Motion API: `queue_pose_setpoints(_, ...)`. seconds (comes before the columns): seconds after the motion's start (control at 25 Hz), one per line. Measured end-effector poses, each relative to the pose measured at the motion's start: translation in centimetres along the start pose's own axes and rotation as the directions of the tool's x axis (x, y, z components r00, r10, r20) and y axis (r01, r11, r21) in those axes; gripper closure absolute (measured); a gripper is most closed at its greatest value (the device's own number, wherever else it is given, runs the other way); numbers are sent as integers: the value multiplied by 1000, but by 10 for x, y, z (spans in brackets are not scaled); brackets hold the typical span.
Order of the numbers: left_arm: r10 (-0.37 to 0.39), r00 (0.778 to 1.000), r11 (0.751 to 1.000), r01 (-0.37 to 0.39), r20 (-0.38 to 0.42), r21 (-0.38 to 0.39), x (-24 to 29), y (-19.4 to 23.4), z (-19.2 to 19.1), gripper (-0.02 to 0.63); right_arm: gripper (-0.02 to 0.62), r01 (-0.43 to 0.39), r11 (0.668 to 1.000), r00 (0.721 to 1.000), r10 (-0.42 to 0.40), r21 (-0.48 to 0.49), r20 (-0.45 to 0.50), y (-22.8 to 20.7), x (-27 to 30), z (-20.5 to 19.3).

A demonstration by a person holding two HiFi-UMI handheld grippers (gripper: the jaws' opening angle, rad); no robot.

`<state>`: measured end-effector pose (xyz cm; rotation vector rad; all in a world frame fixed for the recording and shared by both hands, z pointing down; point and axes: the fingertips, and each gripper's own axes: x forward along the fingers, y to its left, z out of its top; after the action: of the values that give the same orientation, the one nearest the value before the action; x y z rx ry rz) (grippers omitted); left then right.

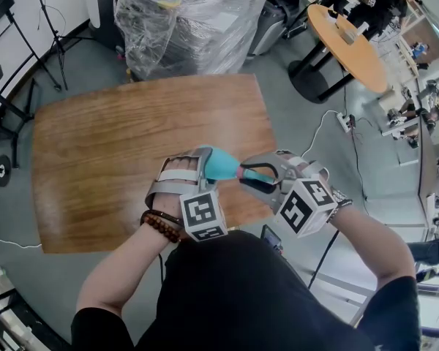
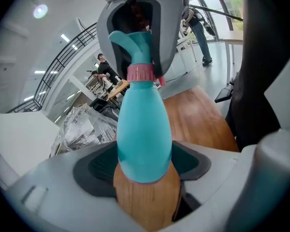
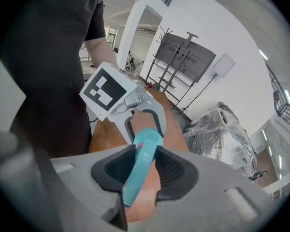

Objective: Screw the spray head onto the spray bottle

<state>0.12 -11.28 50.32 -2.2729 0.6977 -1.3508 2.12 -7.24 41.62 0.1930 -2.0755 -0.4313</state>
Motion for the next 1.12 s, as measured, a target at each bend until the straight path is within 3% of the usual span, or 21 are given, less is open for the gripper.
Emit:
queue_pose_setpoints(0.2, -10, 1000, 1000, 10, -5, 0, -2, -2, 0, 233, 477, 5, 999, 1000, -5, -50, -13, 3, -1, 1)
queue_pose_setpoints(0.52, -32, 999, 999, 32, 7, 19, -5, -8, 4, 233, 477, 10, 966, 999, -23, -257, -49, 13, -4, -2)
queue_pose_setpoints(0.72, -69, 998, 997, 69, 8, 32, -6, -17, 5, 233, 477, 13, 888, 995, -58, -459, -86, 25, -4, -4)
queue_pose_setpoints(0.92, -111, 994, 993, 110, 5, 44, -9, -24, 7, 233, 477, 5, 812, 991, -81, -584, -103, 33, -6, -7)
queue_pose_setpoints(1.12, -158, 987, 985, 158, 2, 64, -12, -34, 7, 233, 477, -9, 702, 987, -107, -712, -117, 44, -7, -8)
